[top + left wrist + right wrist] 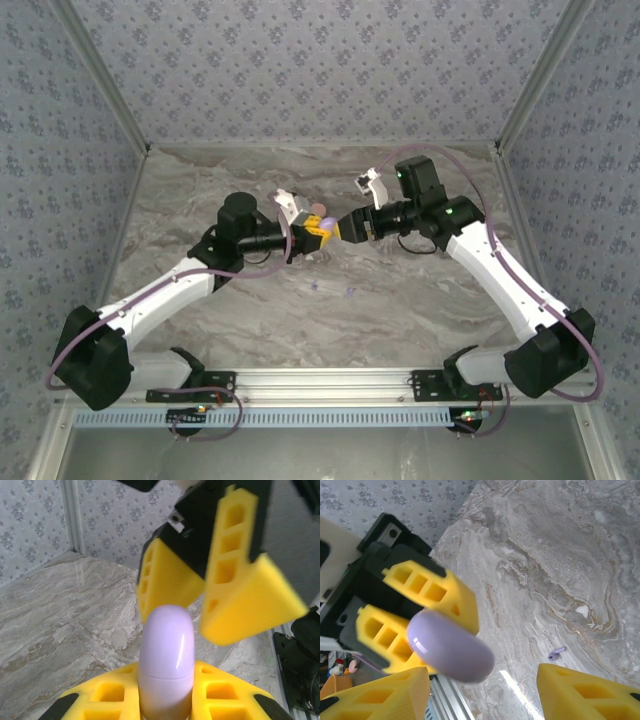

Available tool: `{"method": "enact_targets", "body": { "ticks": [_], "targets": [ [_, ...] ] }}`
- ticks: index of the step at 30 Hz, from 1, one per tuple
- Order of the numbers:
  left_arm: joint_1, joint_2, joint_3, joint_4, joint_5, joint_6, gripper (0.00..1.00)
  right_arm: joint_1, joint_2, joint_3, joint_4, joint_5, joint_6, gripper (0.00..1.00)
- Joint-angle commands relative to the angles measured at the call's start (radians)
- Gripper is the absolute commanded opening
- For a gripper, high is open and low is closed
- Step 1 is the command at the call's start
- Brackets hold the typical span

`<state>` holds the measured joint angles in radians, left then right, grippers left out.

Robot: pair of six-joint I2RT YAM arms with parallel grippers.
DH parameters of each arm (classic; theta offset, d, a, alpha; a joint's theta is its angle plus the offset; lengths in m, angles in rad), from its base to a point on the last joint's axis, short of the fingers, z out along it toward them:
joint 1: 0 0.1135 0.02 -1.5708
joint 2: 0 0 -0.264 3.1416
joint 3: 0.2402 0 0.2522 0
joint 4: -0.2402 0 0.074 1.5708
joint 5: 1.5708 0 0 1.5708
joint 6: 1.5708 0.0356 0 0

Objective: Insert wireless bluetooth earbuds into charging case

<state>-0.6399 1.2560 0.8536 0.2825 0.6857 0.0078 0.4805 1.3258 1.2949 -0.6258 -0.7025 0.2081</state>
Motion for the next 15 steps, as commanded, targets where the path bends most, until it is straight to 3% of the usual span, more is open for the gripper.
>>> {"method": "enact_targets", "body": {
  "ticks": [1, 15],
  "targets": [
    [-0.010, -0.033, -0.004, 0.035, 0.053, 0.033, 0.20, 0.007, 0.005, 0.034, -0.025, 0.034, -0.017, 0.61],
    [-0.021, -0.032, -0.024, 0.043, 0.094, 0.021, 0.20, -0.028, -0.005, 0.036, -0.008, 0.149, 0.041, 0.61]
  ]
}}
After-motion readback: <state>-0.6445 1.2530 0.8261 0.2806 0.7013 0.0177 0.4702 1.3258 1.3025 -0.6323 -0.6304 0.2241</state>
